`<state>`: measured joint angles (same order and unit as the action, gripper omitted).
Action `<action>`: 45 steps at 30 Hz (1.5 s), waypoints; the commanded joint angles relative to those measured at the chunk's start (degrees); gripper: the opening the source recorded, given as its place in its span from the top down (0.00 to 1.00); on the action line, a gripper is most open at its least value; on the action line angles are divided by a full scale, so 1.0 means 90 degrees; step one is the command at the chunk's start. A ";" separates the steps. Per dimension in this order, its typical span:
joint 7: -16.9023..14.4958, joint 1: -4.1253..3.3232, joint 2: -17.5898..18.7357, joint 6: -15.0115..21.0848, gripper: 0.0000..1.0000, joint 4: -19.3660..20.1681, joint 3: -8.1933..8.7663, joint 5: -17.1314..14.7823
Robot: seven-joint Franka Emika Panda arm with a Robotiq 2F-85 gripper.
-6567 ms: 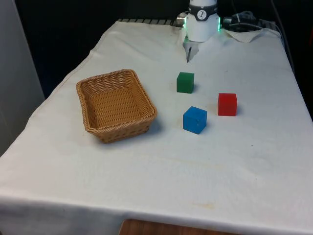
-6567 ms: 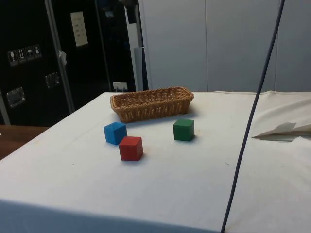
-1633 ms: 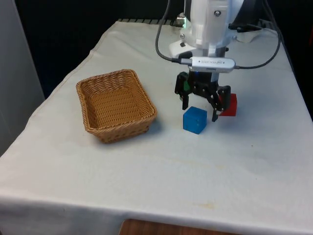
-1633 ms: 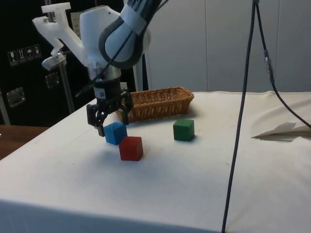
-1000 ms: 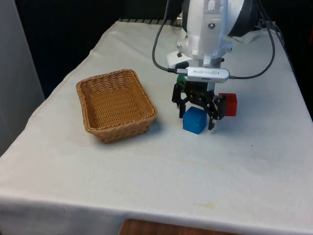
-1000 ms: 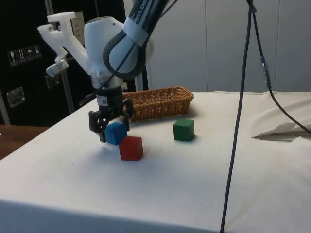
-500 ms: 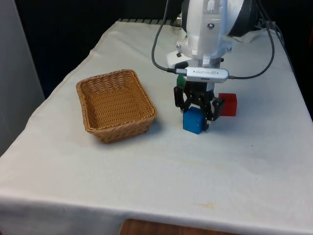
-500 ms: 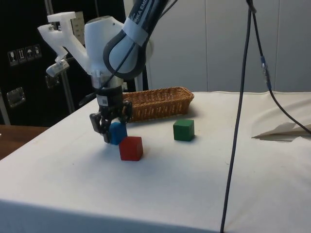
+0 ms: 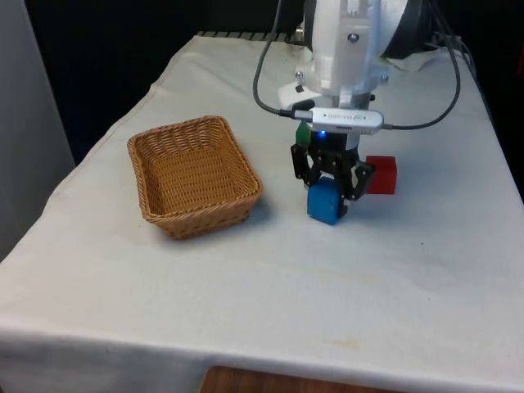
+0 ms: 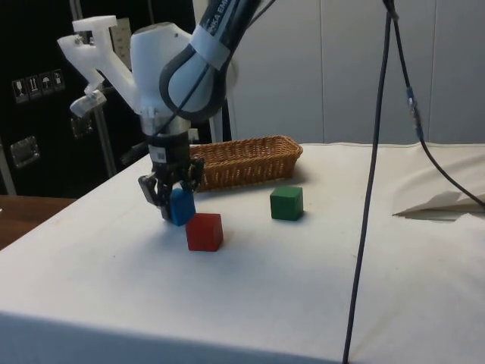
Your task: Pick up the blue cube and place it into the basket.
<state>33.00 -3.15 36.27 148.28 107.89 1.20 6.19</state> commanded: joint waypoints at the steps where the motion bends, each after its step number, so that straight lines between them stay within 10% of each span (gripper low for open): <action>1: -0.0013 0.0000 -0.0140 -0.0140 1.00 0.0013 -0.0013 -0.0006; 45: -0.0242 0.0045 -0.1324 -0.1954 1.00 -0.0286 0.0191 0.0115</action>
<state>31.11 -2.98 24.35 130.46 105.14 3.09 7.33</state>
